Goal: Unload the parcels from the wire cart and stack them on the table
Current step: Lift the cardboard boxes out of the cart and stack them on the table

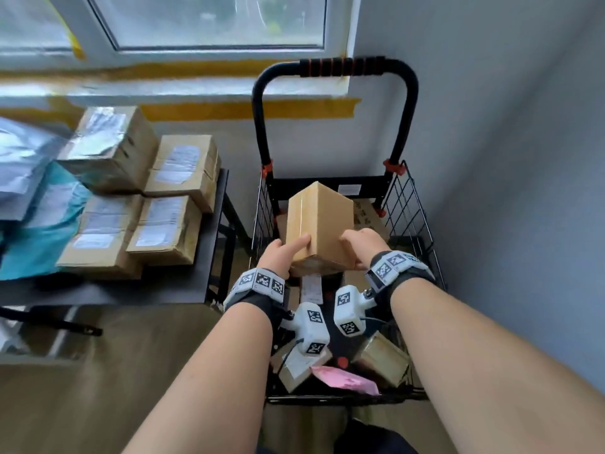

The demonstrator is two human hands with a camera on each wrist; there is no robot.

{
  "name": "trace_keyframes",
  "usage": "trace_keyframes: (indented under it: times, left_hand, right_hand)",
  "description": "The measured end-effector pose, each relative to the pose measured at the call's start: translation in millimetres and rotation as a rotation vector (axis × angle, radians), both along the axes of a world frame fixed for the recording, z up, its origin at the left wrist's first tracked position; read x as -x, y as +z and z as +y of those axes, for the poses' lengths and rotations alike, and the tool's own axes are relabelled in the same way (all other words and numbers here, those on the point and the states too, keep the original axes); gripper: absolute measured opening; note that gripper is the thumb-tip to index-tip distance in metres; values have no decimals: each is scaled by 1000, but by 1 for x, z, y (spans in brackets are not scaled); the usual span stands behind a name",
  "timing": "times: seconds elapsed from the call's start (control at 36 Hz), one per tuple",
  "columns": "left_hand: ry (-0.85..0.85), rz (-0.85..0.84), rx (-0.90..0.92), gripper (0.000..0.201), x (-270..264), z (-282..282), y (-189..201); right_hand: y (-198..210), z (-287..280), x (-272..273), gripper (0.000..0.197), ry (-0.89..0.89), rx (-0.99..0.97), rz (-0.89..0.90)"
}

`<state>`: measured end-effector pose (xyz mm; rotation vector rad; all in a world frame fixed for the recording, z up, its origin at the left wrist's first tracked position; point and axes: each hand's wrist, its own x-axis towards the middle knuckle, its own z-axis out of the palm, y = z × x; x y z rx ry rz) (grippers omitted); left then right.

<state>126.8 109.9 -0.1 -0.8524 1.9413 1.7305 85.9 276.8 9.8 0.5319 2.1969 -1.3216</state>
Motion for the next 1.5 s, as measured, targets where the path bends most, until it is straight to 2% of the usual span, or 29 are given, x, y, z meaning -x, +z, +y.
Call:
trace_keyframes:
  times: [0.08,0.14,0.19,0.31,0.36,0.44,0.5,0.56,0.61,0.67,0.72,0.86,0.92,0.94,1.06,1.11,1.17,1.22,1.25,1.33,1.36,1.42,1.5]
  left_hand:
    - [0,15,-173,60,-6,-14,16]
    - [30,51,-201,58,-9,-27,20]
    - [68,77,-185,53,-13,-40,28]
    - [99,71,-183,26,-24,-70,47]
    - [102,95,-184,31,-28,-87,48]
    - [17,155,-73,25,-36,-113,46]
    - [-39,160,-17,30,-43,-127,47]
    - [-104,149,76,49,-47,-138,50]
    - [-179,144,168,77,-49,-147,52]
    - [-219,130,224,87,-50,-155,53]
    - [-212,144,233,85,-50,-161,52]
    - [-168,222,287,57,-52,-175,49]
    - [-129,252,276,50,-51,-180,48]
    - [-117,262,275,50,-50,-182,49]
    - [-38,304,235,33,-47,-184,58]
    - [19,310,134,27,-45,-184,62]
    - [26,308,91,30,-42,-186,62]
    - [-18,311,167,37,-40,-189,64]
    - [-39,296,207,45,-40,-191,65]
    - [-100,172,230,92,-36,-189,67]
    - [-123,117,208,96,-35,-188,68]
    - [-123,64,99,81,-35,-181,74]
    - [-48,101,1,69,-34,-168,77]
  right_hand:
    - [16,-18,-12,58,27,-29,1]
    - [24,-33,-20,64,26,-38,4]
    - [32,-49,-28,55,58,-64,52]
    - [43,-79,-41,39,98,-91,188]
    - [48,-92,-45,43,62,-120,172]
    - [57,-112,-55,69,-60,-10,86]
    - [58,-127,-62,79,-76,4,71]
    - [60,-141,-69,81,-97,-16,74]
    - [58,-152,-73,75,-110,-11,84]
    - [57,-160,-78,70,-123,-8,82]
    - [59,-166,-81,65,-115,-28,85]
    - [56,-177,-84,32,-107,-54,219]
    - [49,-178,-78,28,-115,-38,226]
    - [47,-179,-74,30,-106,-23,216]
    - [66,-192,-71,64,-54,1,144]
    - [70,-193,-69,66,-30,-16,115]
    - [70,-193,-65,63,-42,-17,96]
    - [69,-192,-60,62,-73,-8,76]
    - [70,-190,-58,61,-83,-7,62]
    - [65,-182,-50,55,-94,4,68]
    - [65,-181,-49,53,-91,6,72]
    - [66,-179,-46,52,-78,-4,61]
    - [69,-178,-41,51,-12,-34,85]
